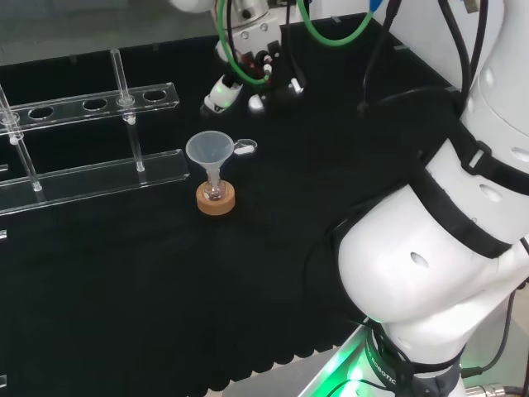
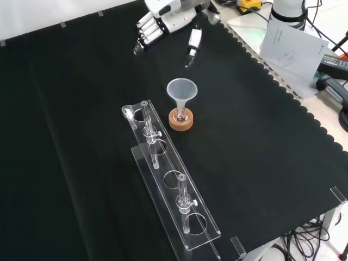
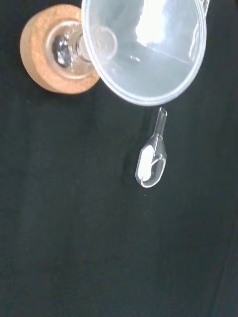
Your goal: Pick up the weighing funnel.
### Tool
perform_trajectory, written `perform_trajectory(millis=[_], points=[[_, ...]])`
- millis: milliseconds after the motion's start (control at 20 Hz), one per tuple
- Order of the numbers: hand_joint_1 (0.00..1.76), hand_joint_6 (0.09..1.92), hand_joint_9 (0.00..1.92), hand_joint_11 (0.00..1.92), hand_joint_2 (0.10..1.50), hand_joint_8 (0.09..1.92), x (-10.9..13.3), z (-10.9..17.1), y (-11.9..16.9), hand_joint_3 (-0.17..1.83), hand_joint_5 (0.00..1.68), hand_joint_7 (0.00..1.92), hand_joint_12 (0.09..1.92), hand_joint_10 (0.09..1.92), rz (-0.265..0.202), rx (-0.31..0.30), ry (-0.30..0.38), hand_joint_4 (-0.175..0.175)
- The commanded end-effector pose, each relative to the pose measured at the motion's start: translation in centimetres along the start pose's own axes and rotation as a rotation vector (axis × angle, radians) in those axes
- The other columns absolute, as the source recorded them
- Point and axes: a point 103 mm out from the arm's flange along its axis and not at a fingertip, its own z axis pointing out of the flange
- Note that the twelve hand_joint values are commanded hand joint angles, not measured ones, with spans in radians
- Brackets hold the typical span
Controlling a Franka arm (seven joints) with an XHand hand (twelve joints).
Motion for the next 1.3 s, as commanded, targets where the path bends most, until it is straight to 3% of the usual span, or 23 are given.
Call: perform_trajectory(millis=[50, 350, 550, 850, 1300], points=[[0.57, 0.09, 0.34, 0.24, 0.78, 0.71, -4.4, 0.0, 2.1, 0.15, 0.35, 0.1, 1.45, 0.74, 0.022, 0.009, 0.038, -0.067], [0.6, 0.09, 0.44, 0.27, 0.78, 0.73, -6.6, 0.7, 4.3, 0.17, 0.39, 0.19, 1.43, 0.71, 0.02, 0.049, 0.05, -0.067], [0.72, 0.09, 0.49, 0.29, 0.79, 0.73, -7.2, 1.4, 6.0, 0.2, 0.46, 0.26, 1.42, 0.68, 0.029, 0.07, 0.001, -0.062], [0.85, 0.09, 0.56, 0.34, 0.72, 0.7, -6.4, 3.5, 8.4, 0.33, 0.55, 0.33, 1.38, 0.61, 0.023, 0.08, -0.033, -0.052], [0.87, 0.09, 0.63, 0.39, 0.66, 0.7, -4.4, 6.5, 11.7, 0.47, 0.59, 0.38, 1.35, 0.59, -0.017, 0.086, -0.064, -0.049]])
